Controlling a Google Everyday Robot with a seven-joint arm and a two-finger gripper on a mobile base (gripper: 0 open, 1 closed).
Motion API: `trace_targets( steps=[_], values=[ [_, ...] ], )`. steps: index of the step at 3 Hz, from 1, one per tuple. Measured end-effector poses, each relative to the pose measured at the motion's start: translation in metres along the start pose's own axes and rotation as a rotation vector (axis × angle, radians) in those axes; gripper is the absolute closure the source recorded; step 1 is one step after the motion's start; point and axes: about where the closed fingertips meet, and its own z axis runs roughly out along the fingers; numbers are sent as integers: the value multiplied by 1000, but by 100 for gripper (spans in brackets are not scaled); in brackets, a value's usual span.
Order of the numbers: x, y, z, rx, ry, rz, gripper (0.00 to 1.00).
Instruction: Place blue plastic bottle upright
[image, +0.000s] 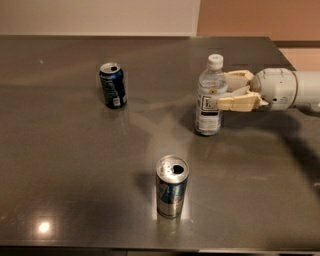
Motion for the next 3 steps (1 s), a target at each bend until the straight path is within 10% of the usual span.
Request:
trace_targets(
  steps=[3],
  values=[
    [9, -3, -6, 3, -36, -6, 0]
  ],
)
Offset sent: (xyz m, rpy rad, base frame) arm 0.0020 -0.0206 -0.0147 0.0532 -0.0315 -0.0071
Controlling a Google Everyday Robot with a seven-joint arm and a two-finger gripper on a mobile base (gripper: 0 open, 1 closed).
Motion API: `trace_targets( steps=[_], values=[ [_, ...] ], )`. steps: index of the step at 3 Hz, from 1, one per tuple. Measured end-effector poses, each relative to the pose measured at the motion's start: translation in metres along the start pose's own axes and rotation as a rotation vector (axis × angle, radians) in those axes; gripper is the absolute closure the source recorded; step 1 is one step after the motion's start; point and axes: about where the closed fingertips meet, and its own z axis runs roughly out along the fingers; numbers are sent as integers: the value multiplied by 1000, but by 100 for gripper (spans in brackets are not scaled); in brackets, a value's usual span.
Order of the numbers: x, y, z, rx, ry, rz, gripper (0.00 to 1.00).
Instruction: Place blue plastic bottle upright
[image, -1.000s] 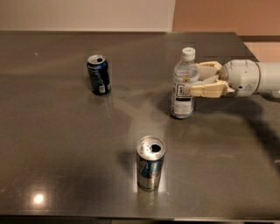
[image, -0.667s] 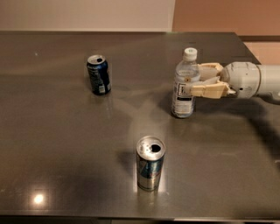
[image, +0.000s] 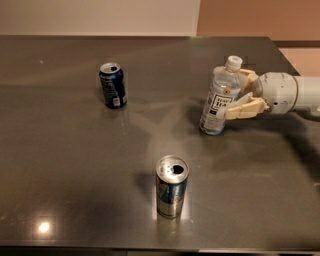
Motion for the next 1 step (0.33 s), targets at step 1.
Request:
trace_targets(
  steps=[1],
  values=[
    [0, 0, 0, 0, 0, 0, 0]
  ],
)
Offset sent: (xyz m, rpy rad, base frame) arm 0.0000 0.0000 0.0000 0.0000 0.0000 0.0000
